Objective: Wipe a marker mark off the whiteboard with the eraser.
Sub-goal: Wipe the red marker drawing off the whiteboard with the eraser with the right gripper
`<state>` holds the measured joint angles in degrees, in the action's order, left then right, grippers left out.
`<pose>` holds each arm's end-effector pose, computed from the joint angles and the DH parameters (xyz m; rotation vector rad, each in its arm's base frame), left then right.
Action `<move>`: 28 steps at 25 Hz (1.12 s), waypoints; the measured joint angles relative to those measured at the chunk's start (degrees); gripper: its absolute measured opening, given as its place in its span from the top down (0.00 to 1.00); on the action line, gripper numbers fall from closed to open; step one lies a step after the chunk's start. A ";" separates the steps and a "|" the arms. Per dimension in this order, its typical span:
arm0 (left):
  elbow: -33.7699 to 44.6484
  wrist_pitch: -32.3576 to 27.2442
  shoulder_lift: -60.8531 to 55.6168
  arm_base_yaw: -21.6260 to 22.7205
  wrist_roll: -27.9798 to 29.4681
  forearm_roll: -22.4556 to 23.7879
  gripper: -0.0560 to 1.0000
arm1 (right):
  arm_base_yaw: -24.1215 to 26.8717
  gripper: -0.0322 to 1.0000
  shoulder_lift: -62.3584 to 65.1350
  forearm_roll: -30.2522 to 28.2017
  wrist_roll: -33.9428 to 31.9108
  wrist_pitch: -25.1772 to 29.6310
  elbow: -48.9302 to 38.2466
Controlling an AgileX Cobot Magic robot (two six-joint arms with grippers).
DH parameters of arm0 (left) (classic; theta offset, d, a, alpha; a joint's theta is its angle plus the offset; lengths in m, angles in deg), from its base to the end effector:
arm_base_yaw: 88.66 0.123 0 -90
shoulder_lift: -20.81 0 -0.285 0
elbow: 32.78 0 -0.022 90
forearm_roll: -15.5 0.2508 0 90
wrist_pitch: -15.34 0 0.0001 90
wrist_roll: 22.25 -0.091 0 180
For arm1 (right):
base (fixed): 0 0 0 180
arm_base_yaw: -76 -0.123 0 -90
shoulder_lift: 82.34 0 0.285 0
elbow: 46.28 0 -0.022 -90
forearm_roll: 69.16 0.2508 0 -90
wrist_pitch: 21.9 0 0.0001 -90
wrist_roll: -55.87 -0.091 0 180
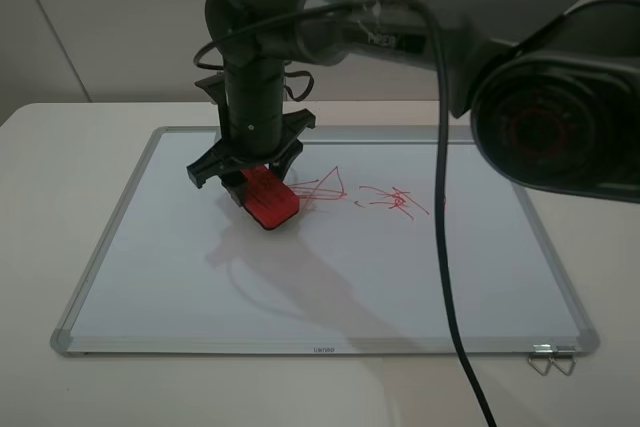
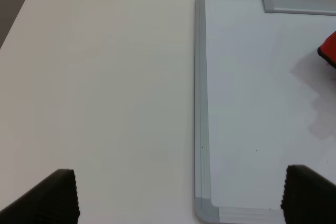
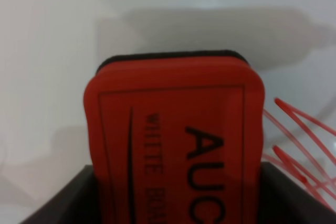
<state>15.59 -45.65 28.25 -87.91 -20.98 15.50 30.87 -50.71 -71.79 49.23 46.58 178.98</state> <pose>-0.0063 -0.0001 0.2779 -0.0359 2.0382 -0.0057 0.3591 0.3553 0.1471 -1.0049 2.8163 0.0369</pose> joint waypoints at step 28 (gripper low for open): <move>0.00 0.00 0.00 0.00 0.00 0.00 0.21 | 4.78 0.47 -5.51 -0.02 0.13 0.85 2.58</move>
<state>15.59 -45.65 28.25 -87.91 -20.98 15.50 35.65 -56.22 -71.81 49.36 47.43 181.56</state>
